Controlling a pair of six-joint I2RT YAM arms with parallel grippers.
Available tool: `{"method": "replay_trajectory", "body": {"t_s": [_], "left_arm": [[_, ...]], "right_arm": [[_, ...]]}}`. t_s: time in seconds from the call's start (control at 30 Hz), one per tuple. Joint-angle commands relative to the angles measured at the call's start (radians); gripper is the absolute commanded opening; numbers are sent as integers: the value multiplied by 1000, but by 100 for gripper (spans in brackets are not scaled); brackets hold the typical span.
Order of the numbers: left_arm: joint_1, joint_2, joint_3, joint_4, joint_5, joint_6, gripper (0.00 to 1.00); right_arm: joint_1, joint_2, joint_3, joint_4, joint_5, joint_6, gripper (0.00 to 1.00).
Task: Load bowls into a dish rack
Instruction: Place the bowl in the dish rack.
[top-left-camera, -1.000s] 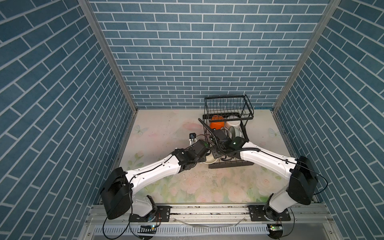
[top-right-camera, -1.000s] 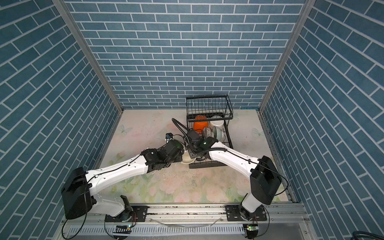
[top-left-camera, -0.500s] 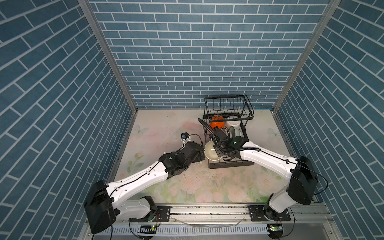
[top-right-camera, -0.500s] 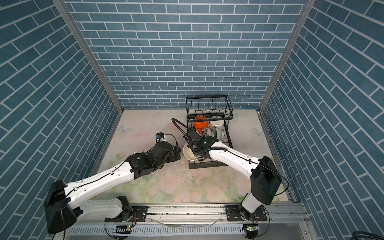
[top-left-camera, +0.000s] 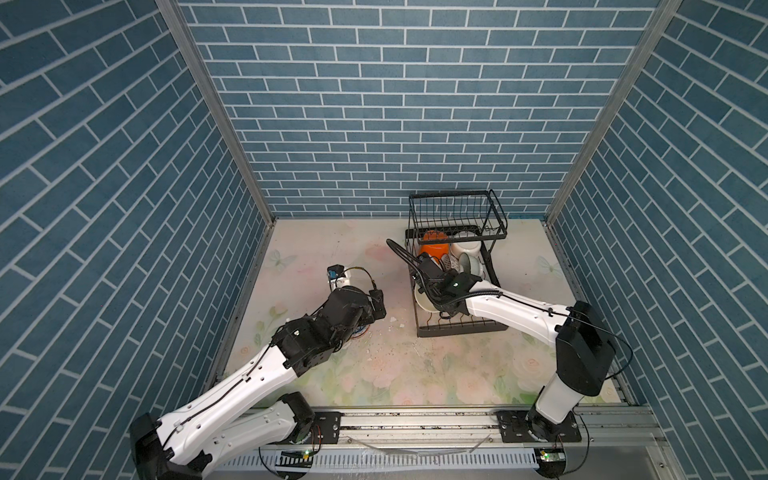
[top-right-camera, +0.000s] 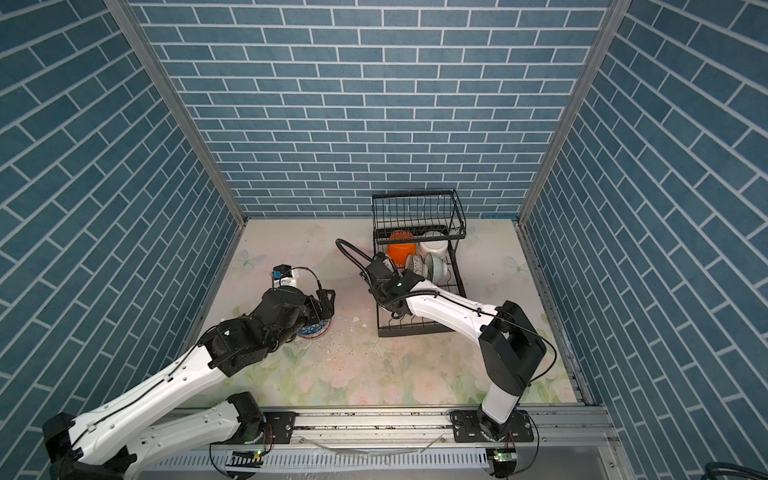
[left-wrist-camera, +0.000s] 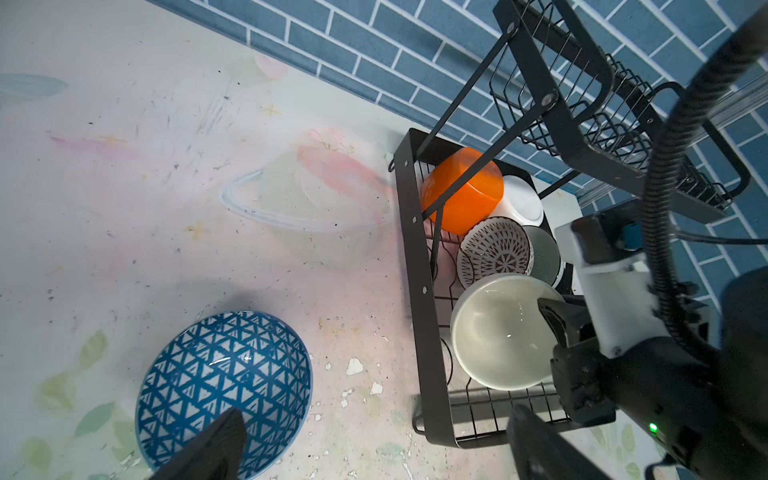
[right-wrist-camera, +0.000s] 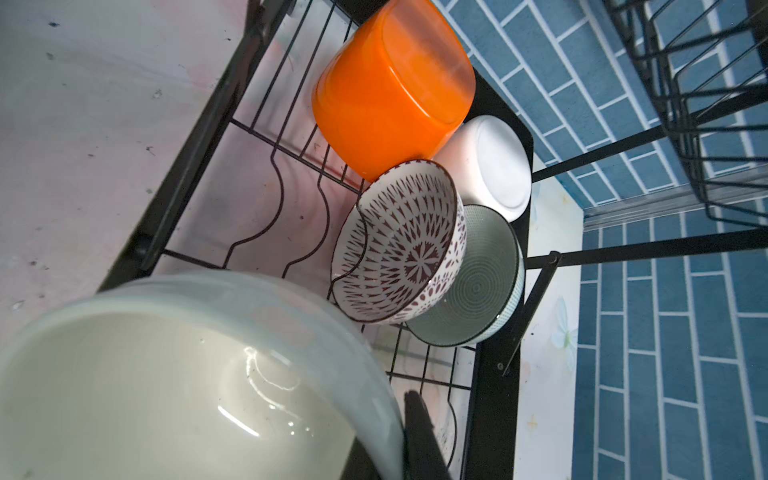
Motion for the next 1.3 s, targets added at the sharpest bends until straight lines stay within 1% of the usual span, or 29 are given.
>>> {"method": "replay_trajectory", "body": {"t_s": [0.0, 0.13, 0.47, 0.77, 0.9, 1.17, 1.27], "left_arm": [[13, -20, -25, -50, -17, 24, 100], [25, -29, -36, -52, -10, 27, 100], [45, -35, -44, -46, 5, 46, 100], [54, -57, -64, -46, 10, 44, 100], [55, -72, -73, -49, 7, 40, 100], [55, -83, -79, -51, 6, 37, 100], [55, -80, -79, -49, 7, 36, 99]], "right_arm": [[-2, 36, 70, 93, 134, -80, 0], [-1, 85, 81, 177, 230, -166, 0], [-2, 169, 97, 396, 343, -356, 0], [-2, 231, 80, 605, 419, -516, 0], [-3, 249, 70, 670, 429, -558, 0], [-2, 296, 29, 925, 472, -738, 0], [-3, 316, 21, 958, 476, -758, 0]]}}
